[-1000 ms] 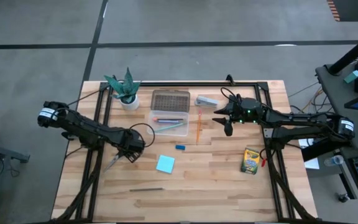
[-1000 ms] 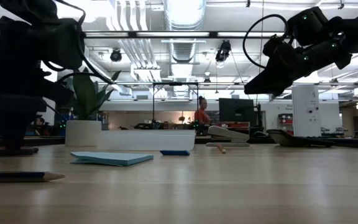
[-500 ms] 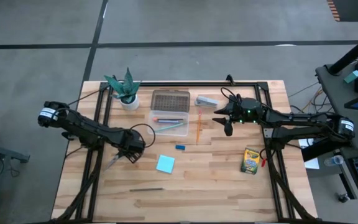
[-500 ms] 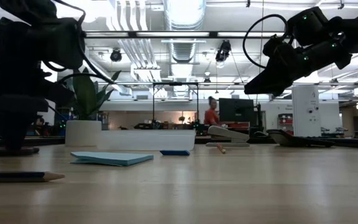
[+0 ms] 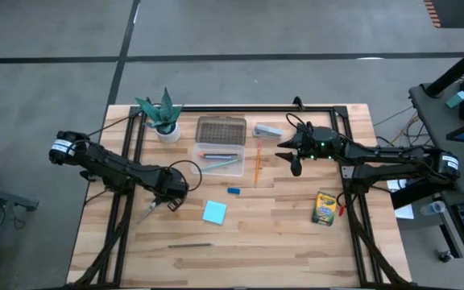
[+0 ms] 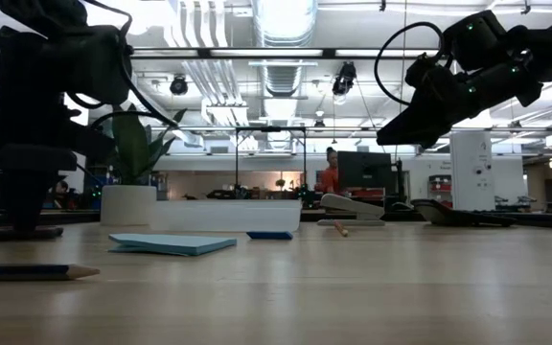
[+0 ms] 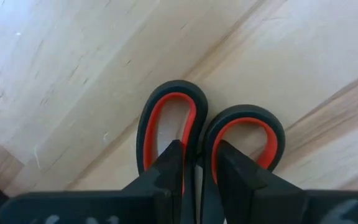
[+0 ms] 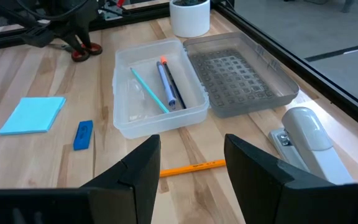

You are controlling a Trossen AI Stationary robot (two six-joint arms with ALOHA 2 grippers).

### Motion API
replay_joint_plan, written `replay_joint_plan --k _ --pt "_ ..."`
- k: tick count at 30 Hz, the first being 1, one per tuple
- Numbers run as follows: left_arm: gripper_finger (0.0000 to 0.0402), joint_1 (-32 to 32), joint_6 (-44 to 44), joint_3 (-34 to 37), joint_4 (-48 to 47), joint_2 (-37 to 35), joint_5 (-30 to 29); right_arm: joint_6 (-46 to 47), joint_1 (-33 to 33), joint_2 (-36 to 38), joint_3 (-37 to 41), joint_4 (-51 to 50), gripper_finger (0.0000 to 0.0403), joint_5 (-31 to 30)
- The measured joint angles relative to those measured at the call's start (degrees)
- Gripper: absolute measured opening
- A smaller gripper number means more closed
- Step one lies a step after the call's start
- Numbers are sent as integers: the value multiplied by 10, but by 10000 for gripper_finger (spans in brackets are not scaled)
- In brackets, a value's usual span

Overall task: Pack school essentials
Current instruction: Put the black scissors into the supply box

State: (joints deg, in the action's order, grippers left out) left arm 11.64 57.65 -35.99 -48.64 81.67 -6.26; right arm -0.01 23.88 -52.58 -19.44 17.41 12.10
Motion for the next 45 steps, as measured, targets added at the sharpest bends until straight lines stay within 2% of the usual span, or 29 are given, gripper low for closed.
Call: replay_joint_plan --k 8,16,18,23,28,31,35,40,43,45 --pt "50 0 -23 -41 -47 2 5 0 0 0 0 0 166 0" --pt "15 -1 -74 -103 -78 1 11 0 0 0 0 0 166 0" --pt "2 -1 -77 -108 -80 1 12 0 0 0 0 0 166 0" --pt "1 -1 -87 -107 -79 0 13 0 0 0 0 0 166 0" --pt "1 14 -196 -101 -79 0 55 0 0 0 0 -1 166 0" --pt "1 31 -230 -101 -73 -1 58 0 0 0 0 -4 166 0" --pt "1 60 -280 -101 -63 -7 49 0 0 0 0 -5 166 0" --pt "0 80 -282 -92 -64 -35 35 0 0 0 0 -4 166 0" --pt "0 89 -284 -86 -43 -61 -3 -3 -2 0 0 0 166 0" --pt "0 100 -295 -76 -3 -85 -56 -11 -8 0 1 11 166 0"
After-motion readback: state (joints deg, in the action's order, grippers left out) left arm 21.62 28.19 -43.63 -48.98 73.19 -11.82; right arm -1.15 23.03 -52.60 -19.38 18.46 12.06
